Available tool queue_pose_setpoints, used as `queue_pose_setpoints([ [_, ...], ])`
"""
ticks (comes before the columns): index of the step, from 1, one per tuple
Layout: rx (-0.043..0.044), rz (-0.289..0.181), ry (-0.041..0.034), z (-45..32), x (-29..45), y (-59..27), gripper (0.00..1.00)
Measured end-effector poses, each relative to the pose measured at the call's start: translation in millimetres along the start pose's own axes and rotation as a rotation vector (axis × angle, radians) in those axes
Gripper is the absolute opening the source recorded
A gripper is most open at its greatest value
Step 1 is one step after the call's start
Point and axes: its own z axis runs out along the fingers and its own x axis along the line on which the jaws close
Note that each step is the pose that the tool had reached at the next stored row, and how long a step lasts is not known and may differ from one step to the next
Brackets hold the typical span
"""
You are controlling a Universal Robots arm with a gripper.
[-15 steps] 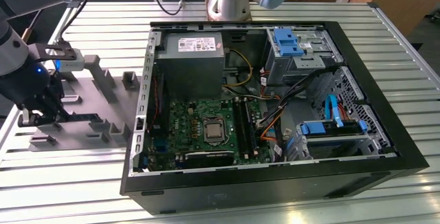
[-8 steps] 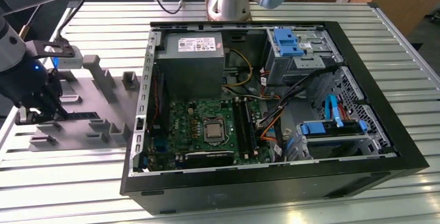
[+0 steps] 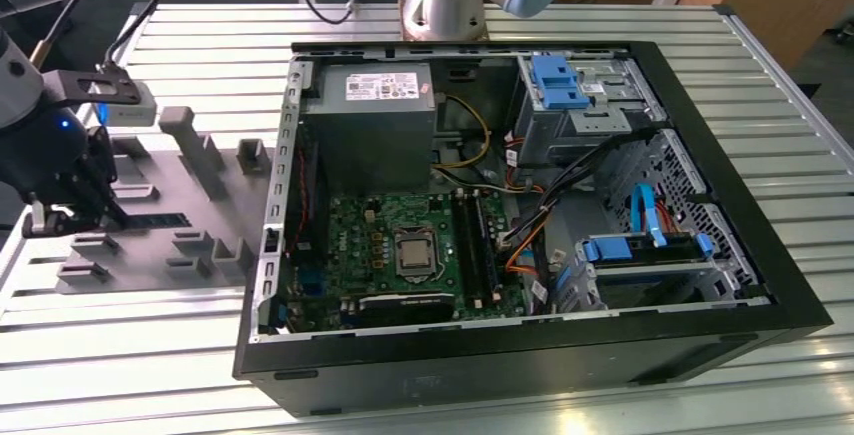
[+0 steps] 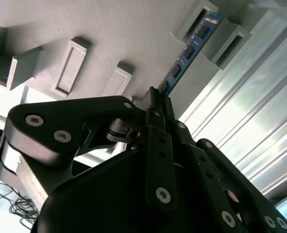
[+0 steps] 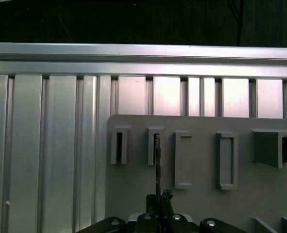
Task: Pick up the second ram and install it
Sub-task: 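Pick up the second ram and move it above second insertion slot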
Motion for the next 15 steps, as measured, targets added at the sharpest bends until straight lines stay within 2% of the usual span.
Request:
queue_pose_setpoints([
  [6, 0.0001, 0.000, 0.0000, -5.1, -0.1, 0.1, 0.14],
  [15, 0.0001, 0.000, 0.0000, -5.9, -0.2, 0.1, 0.14],
])
